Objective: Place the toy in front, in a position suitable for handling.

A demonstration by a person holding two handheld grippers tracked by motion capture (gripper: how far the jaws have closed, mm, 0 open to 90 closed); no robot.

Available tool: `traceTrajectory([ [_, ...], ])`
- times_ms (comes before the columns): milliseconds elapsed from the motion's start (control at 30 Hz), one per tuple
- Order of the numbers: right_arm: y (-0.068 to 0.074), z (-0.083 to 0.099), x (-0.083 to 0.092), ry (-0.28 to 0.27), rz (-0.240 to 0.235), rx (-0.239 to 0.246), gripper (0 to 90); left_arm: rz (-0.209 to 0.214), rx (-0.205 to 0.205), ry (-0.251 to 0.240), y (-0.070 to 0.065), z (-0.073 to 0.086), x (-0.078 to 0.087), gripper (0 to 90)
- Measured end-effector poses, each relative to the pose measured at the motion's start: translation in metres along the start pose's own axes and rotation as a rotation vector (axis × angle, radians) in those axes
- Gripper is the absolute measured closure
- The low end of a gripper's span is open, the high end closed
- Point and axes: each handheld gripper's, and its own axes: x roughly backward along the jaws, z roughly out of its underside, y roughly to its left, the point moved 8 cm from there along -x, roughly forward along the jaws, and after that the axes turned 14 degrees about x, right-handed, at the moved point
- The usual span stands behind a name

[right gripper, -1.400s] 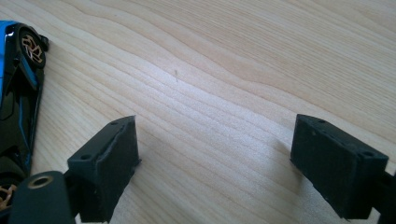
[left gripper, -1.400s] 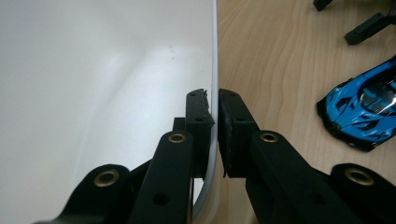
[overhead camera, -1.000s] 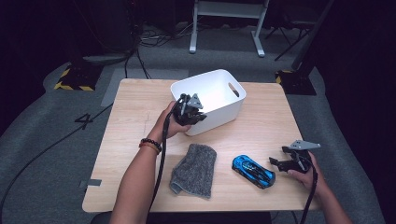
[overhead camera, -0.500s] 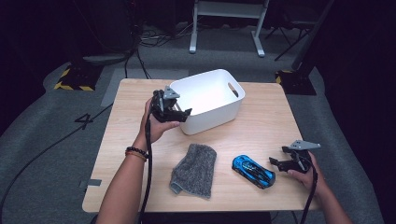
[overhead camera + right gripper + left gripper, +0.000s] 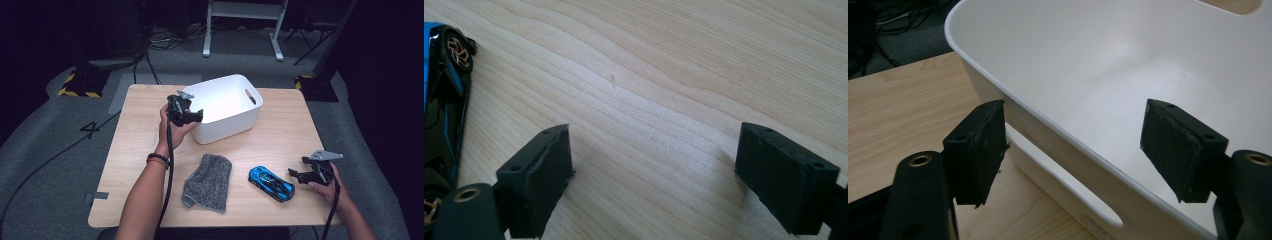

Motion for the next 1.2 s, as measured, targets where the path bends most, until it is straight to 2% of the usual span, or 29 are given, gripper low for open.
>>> traceTrajectory([
  [33,0.0,0.0,0.0,0.0,0.0,0.0,15.1,-0.025,0.008,-0.009,0.001,-0.003,-0.005,29.7],
  [67,0.0,0.0,0.0,0.0,0.0,0.0,15.1,-0.049,-0.001,-0.015,0.002,-0.005,-0.007,32.5],
  [133,0.0,0.0,0.0,0.0,0.0,0.0,15.1,-0.056,-0.007,-0.025,0.001,-0.007,-0.009,39.0],
  [200,0.0,0.0,0.0,0.0,0.0,0.0,15.1,-0.048,-0.007,-0.02,0.001,-0.011,-0.014,41.1],
  [267,0.0,0.0,0.0,0.0,0.0,0.0,15.1,-0.045,-0.026,-0.012,0.0,-0.016,-0.019,41.9],
  [333,0.0,0.0,0.0,0.0,0.0,0.0,15.1,-0.032,-0.019,-0.017,0.0,-0.019,-0.023,42.4],
  [367,0.0,0.0,0.0,0.0,0.0,0.0,15.1,-0.022,-0.022,-0.009,0.0,-0.02,-0.024,40.9],
  [400,0.0,0.0,0.0,0.0,0.0,0.0,15.1,0.011,-0.023,-0.016,0.0,-0.021,-0.022,36.6],
  [433,0.0,0.0,0.0,0.0,0.0,0.0,15.1,0.011,-0.023,-0.016,0.0,-0.021,-0.022,32.8],
  [467,0.0,0.0,0.0,0.0,0.0,0.0,15.0,0.027,-0.028,-0.017,0.001,-0.021,-0.019,32.8],
  [500,0.0,0.0,0.0,0.0,0.0,0.0,15.1,0.049,-0.04,-0.024,0.002,-0.019,-0.011,27.2],
  [567,0.0,0.0,0.0,0.0,0.0,0.0,15.1,0.056,-0.052,-0.023,0.003,-0.018,-0.007,22.2],
  [733,0.0,0.0,0.0,0.0,0.0,0.0,15.1,0.133,-0.112,-0.068,0.004,-0.008,0.03,17.0],
  [767,0.0,0.0,0.0,0.0,0.0,0.0,15.1,0.144,-0.14,-0.082,0.005,-0.005,0.044,15.7],
  [800,0.0,0.0,0.0,0.0,0.0,0.0,15.1,0.144,-0.14,-0.082,0.005,-0.005,0.044,15.6],
  [833,0.0,0.0,0.0,0.0,0.0,0.001,15.0,0.142,-0.166,-0.1,0.008,-0.001,0.057,15.8],
  [867,0.0,0.0,0.0,0.0,0.0,0.001,15.0,0.142,-0.166,-0.1,0.008,-0.001,0.057,15.7],
  [933,0.0,0.0,0.0,0.0,0.001,0.001,14.9,0.18,-0.169,-0.113,0.009,0.004,0.071,15.5],
  [967,0.0,0.0,0.0,0.0,0.001,0.001,14.9,0.196,-0.175,-0.107,0.009,0.009,0.075,15.7],
  [1000,0.0,0.0,0.0,0.0,0.001,0.0,14.9,0.209,-0.2,-0.08,0.009,0.021,0.079,15.7],
  [1033,0.0,0.0,0.0,0.0,0.001,0.0,14.9,0.209,-0.2,-0.08,0.009,0.021,0.079,15.9],
  [1067,0.0,0.0,0.0,0.0,0.001,0.0,14.9,0.204,-0.258,-0.031,0.007,0.039,0.08,15.9],
  [1100,0.0,0.0,0.0,0.0,0.001,0.0,14.9,0.204,-0.258,-0.031,0.007,0.039,0.08,15.9],
  [1133,0.0,0.0,0.0,0.0,0.001,0.0,14.9,0.221,-0.296,0.007,0.002,0.059,0.082,16.1],
  [1167,0.0,0.0,0.0,0.0,0.001,0.0,14.9,0.221,-0.296,0.007,0.002,0.059,0.082,16.1],
  [1200,0.0,0.0,0.0,0.0,0.001,0.0,14.9,0.24,-0.331,0.051,-0.005,0.079,0.081,16.1],
])
